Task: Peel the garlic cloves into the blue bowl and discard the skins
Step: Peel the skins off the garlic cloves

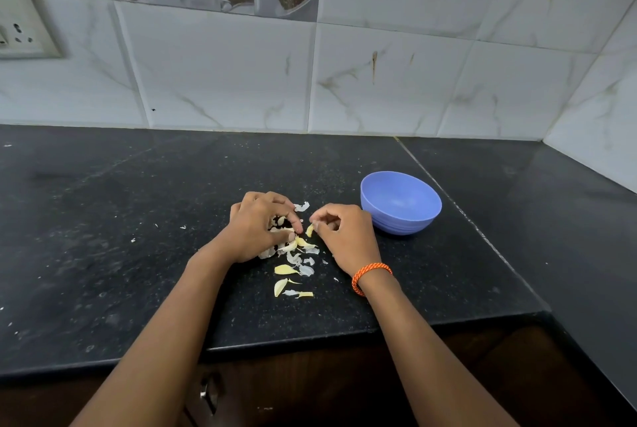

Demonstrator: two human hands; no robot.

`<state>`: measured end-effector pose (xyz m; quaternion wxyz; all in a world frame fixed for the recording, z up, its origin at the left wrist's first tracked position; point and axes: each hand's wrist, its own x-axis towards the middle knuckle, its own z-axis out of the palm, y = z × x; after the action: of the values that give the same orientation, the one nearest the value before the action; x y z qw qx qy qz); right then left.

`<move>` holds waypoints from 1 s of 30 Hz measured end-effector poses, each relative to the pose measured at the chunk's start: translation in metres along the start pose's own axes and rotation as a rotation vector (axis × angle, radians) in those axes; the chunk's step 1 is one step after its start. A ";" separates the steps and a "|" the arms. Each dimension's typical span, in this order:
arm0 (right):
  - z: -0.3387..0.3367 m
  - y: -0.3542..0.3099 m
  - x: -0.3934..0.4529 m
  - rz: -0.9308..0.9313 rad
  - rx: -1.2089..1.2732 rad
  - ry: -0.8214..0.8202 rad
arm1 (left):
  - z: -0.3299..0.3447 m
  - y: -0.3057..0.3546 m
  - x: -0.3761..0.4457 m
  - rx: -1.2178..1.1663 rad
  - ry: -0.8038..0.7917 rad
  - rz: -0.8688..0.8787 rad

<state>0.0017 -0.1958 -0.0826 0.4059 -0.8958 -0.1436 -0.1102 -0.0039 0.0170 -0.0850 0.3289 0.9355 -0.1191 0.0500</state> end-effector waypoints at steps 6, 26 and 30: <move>-0.006 -0.016 -0.009 -0.216 -0.186 -0.017 | 0.000 -0.001 0.004 0.033 0.046 -0.050; -0.010 -0.005 -0.004 -0.010 0.157 -0.076 | 0.005 0.013 0.001 -0.191 0.304 0.171; -0.006 -0.005 -0.006 -0.003 0.264 -0.028 | 0.009 0.019 0.002 -0.272 0.239 0.166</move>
<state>-0.0057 -0.1979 -0.0772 0.5182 -0.8358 -0.1636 -0.0783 -0.0070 -0.0034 -0.0808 0.4590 0.8567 -0.1613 0.1712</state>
